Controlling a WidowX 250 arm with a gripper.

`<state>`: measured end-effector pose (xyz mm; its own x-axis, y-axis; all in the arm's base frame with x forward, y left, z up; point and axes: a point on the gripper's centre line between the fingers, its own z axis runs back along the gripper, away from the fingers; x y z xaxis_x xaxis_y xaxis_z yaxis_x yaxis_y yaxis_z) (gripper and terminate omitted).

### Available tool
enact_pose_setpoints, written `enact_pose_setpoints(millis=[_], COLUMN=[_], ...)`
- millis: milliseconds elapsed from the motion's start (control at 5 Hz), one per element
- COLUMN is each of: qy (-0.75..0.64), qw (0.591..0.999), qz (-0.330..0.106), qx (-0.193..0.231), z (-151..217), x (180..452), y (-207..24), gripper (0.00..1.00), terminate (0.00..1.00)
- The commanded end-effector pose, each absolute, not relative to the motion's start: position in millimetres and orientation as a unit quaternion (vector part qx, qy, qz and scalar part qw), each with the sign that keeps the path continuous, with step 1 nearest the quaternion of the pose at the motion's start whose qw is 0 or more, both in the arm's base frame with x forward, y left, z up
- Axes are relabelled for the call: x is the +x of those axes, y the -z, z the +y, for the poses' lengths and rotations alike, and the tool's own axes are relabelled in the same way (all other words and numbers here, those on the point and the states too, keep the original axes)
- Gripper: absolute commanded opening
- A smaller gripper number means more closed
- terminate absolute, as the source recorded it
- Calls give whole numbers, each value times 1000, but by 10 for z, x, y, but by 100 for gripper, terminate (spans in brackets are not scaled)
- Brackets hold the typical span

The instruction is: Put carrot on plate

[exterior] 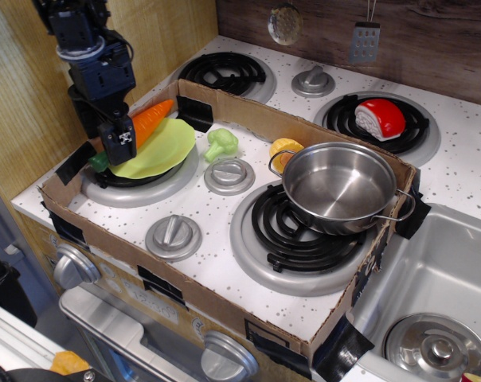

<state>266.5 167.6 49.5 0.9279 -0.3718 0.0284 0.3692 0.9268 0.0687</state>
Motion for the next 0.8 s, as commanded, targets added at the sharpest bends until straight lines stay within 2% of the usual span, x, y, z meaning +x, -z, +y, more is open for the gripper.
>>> enact_pose_setpoints(millis=[0, 200, 400, 600], qy=[176, 164, 151, 133], qw=[977, 976, 979, 984], qz=[-24, -5, 2, -11], qx=[118, 142, 137, 116], z=[1643, 1562, 1374, 1163], x=[2718, 2699, 2578, 2566], y=[-1207, -1459, -1555, -1661], gripper=[100, 100, 100, 100], terminate=[0, 0, 0, 0])
